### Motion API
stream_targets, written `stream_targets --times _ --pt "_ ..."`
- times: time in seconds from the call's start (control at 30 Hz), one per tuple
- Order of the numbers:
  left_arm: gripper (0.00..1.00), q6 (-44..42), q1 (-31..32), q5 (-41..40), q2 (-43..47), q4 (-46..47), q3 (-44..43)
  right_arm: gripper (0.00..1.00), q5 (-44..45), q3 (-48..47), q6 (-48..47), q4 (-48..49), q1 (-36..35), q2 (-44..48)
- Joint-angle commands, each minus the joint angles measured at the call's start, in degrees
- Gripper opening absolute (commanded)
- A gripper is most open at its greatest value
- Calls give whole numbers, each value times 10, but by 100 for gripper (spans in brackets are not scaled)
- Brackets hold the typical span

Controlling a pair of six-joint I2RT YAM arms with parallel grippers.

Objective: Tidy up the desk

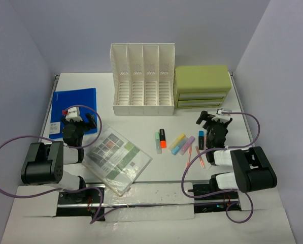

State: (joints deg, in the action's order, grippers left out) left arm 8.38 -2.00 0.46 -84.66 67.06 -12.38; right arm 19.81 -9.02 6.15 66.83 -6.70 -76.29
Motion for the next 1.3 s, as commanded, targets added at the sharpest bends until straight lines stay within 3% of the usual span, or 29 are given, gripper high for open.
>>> stream_targets --times 0.0,0.2,0.3,0.33,0.4,0.47,0.53,0.67,0.83,0.97,1.27 --pt "99 3 0 -2 8 31 -17 100 2 -22 1 3 5 20" --pt "99 2 0 -1 9 32 -17 100 20 -78 17 -182 5 117" --pt "99 -11 -1 33 23 6 -39 100 -2 -80 83 -253 11 208" --pt "99 -18 -1 53 49 -55 -67 100 -13 -89 107 -285 13 236" --pt "99 -43 -2 87 105 -267 -143 100 -31 -113 168 -372 19 296" --pt "99 -56 -2 88 125 -342 -203 98 -68 -140 234 -454 41 311" --pt "99 -77 -2 83 137 -418 -258 91 -127 -150 322 -502 106 317" --pt "99 -128 -6 73 144 -601 -346 74 -329 -128 467 -433 214 277" --pt "97 -170 -24 114 154 -694 -364 71 -435 -151 515 -315 236 154" --pt "96 -174 -32 133 171 -701 -338 71 -452 -141 569 -185 236 78" --pt "91 -169 -34 126 141 -730 -354 68 -440 -180 598 -95 236 -47"
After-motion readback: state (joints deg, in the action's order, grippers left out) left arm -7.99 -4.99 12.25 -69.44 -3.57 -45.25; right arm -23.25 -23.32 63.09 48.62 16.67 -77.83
